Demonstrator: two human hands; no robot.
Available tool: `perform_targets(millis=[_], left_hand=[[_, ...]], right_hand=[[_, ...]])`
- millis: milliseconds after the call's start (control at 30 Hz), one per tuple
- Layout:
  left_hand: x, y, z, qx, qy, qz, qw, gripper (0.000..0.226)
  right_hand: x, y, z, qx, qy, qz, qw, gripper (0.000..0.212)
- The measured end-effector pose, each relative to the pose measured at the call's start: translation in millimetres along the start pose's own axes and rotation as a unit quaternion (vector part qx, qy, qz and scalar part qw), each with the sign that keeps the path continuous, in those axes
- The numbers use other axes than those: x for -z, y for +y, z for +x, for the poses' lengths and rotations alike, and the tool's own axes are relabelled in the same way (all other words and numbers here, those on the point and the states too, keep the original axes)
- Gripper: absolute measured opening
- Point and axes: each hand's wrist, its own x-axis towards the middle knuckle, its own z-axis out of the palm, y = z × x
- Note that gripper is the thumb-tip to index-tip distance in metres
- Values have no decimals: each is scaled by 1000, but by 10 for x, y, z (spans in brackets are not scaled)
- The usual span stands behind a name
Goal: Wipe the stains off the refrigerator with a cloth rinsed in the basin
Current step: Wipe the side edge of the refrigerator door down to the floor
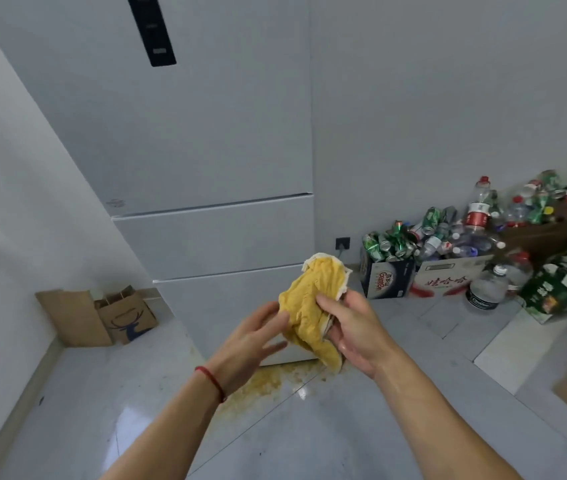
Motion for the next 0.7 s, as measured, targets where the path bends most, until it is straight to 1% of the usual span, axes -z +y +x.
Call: perform_targets(millis=[33,67,100,167,200,233,267,333,367,400,467,500,533,567,600,633,667,700], left_hand=[[-108,139,122,-13,21,-24,999,41],[-207,248,275,-24,49,-22,998,37],[-272,313,409,-30,79,-22,996,30],[-348,353,688,-42,138,6,990,18],[-381,353,849,-38,155,25,987,17],[-401,360,965,-32,166,24,985,19],[-431,381,1110,-25,163,-7,986,21],[-484,419,1402,-17,133,-97,986,27],[-507,431,1550,-18,113,-127,985,31],[-519,429,1675,-23,92,-141,985,33],[-536,412,1944,-18,51,-144,988,32],[-534,384,2091,-13,31,-140,990,32],[-519,358,2238,-9,13,-138,990,31],[-505,348,2323,-14,6,-133,991,31],[-491,333,2422,-22,6,-129,991,32],[-476,344,2490,-26,10,-126,992,35],[-454,331,2556,-25,14,-114,993,40],[-432,316,2598,-30,6,-101,994,49]], right_hand=[[64,-89,21,2,-12,-4,1000,24],[161,-192,77,11,-12,-27,1000,25],[268,-267,148,31,1,-79,996,25],[491,-402,296,58,41,-207,976,26],[619,-467,371,52,56,-257,963,25],[735,-511,436,39,65,-269,960,23],[854,-569,498,24,76,-243,967,20],[1021,-684,618,13,100,-121,988,16],[1091,-720,689,13,117,-76,990,16],[1143,-726,758,-1,139,-76,987,17],[1218,-702,906,-52,177,-151,971,23],[1283,-674,993,-61,194,-164,965,28],[1360,-655,1092,-50,208,-152,965,34],[1428,-653,1147,-26,217,-144,965,46],[1482,-672,1193,-6,218,-148,965,59],[1533,-666,1235,2,206,-170,964,66],[1577,-634,1286,4,188,-197,962,65],[1608,-602,1331,5,177,-241,954,59]])
